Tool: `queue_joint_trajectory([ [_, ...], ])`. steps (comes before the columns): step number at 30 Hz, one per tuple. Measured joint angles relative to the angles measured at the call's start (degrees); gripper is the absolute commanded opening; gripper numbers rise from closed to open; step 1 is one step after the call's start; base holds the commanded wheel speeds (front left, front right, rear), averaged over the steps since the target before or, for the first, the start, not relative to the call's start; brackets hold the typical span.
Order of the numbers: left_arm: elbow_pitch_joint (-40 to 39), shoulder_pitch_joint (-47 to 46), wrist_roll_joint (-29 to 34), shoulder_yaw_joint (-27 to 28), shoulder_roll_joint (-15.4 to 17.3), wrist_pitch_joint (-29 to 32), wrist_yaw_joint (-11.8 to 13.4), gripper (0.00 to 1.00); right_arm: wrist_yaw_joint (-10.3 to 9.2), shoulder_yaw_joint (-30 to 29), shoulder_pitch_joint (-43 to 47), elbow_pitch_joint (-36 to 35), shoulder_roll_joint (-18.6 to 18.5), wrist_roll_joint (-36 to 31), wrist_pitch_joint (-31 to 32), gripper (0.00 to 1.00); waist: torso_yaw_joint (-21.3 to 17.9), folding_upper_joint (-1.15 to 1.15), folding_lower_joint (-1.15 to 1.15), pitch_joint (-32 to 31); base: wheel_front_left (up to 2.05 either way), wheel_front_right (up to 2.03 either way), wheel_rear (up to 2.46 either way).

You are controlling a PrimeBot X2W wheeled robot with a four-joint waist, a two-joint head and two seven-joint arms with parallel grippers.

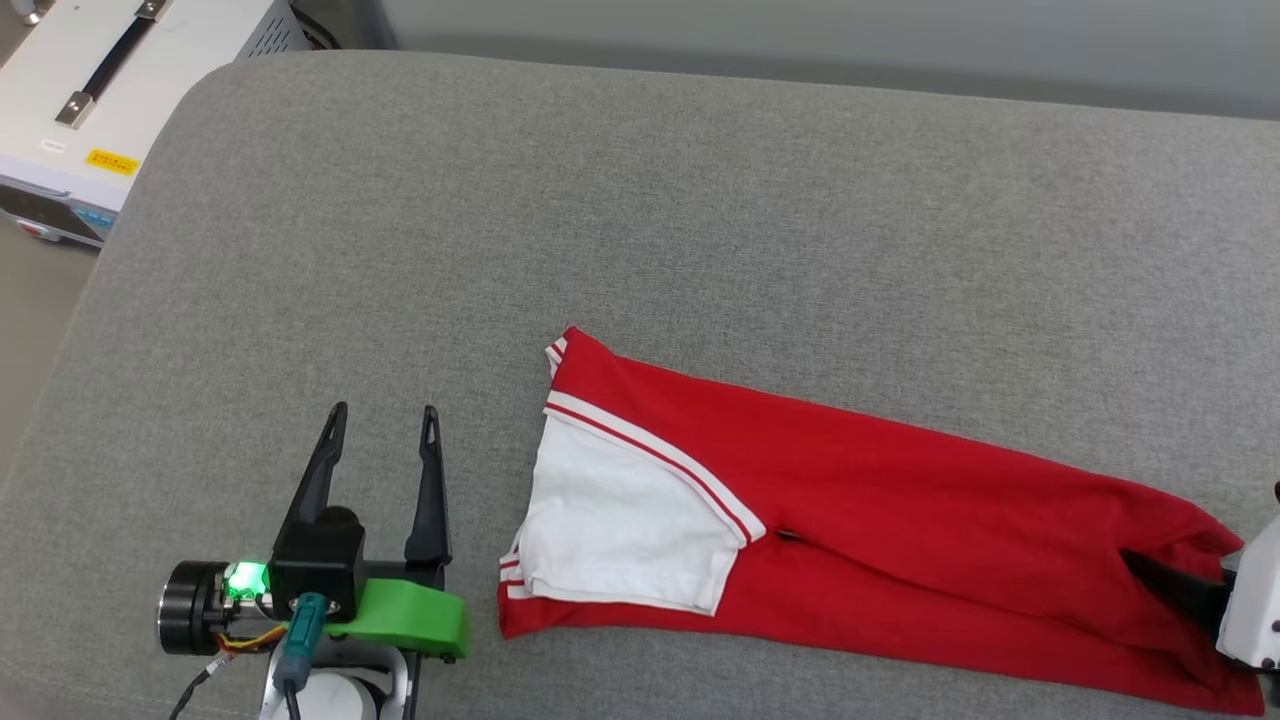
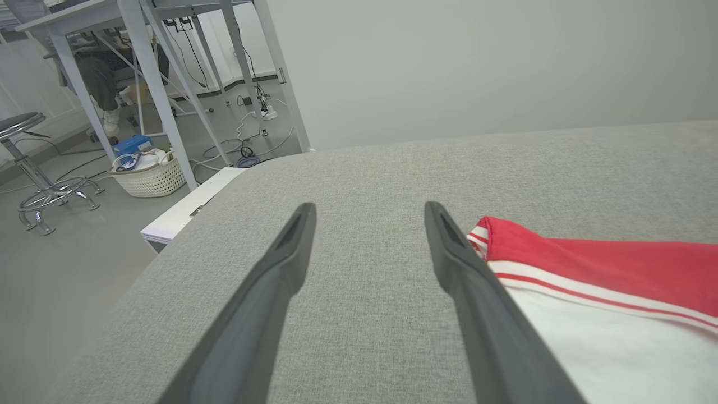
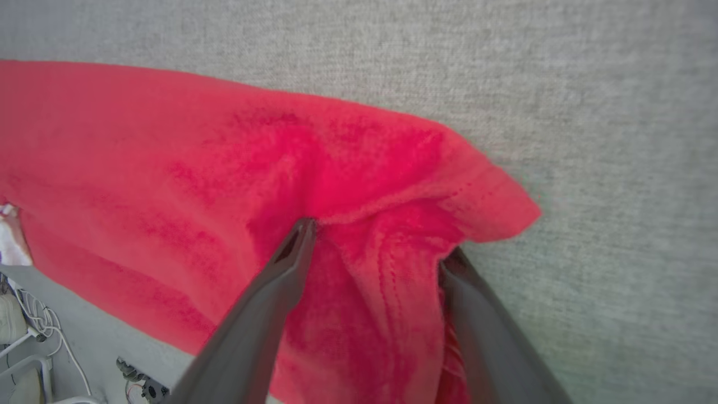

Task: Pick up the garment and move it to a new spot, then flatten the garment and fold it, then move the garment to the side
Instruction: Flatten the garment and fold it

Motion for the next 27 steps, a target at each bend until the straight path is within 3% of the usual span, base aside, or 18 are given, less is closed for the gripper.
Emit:
queue_joint_trajectory([
  [3,0.0,0.0,1.2,1.2,-1.2,0.0,-1.7,1.0,0.01,1.5,-0.2,0.4,-0.7,-0.1,-1.3,1.0,-0.2,0.0,0.0,-0.3,0.0,0.0,0.0],
  [4,0.0,0.1,1.4,1.6,-1.6,0.0,-2.2,1.0,0.02,2.0,-0.2,0.6,-0.9,-0.3,-1.9,0.54,-0.3,0.0,0.0,-0.4,0.0,0.0,0.0],
  [5,0.0,0.2,1.8,2.0,-1.8,0.0,-2.8,1.0,0.02,2.6,-0.4,1.0,-1.0,-0.7,-2.5,0.0,-0.4,0.0,0.0,-0.6,0.0,0.0,0.0],
  [15,0.9,2.9,4.8,5.3,-4.1,0.0,-6.6,1.0,0.46,4.4,-0.6,3.6,-2.1,-0.7,-7.8,0.0,-1.7,0.0,0.0,-3.3,0.0,0.0,0.0],
  [20,1.8,4.6,7.0,6.8,-5.3,0.0,-8.5,1.0,0.48,1.7,0.5,10.1,-8.4,-2.3,-10.5,0.0,-2.8,0.0,0.0,-6.5,0.0,0.0,0.0],
  [27,2.5,5.5,7.6,8.3,-6.0,0.0,-9.1,1.0,0.45,0.2,1.4,11.3,-9.4,-2.2,-10.9,0.0,-3.2,0.0,0.0,-8.4,0.0,0.0,0.0],
])
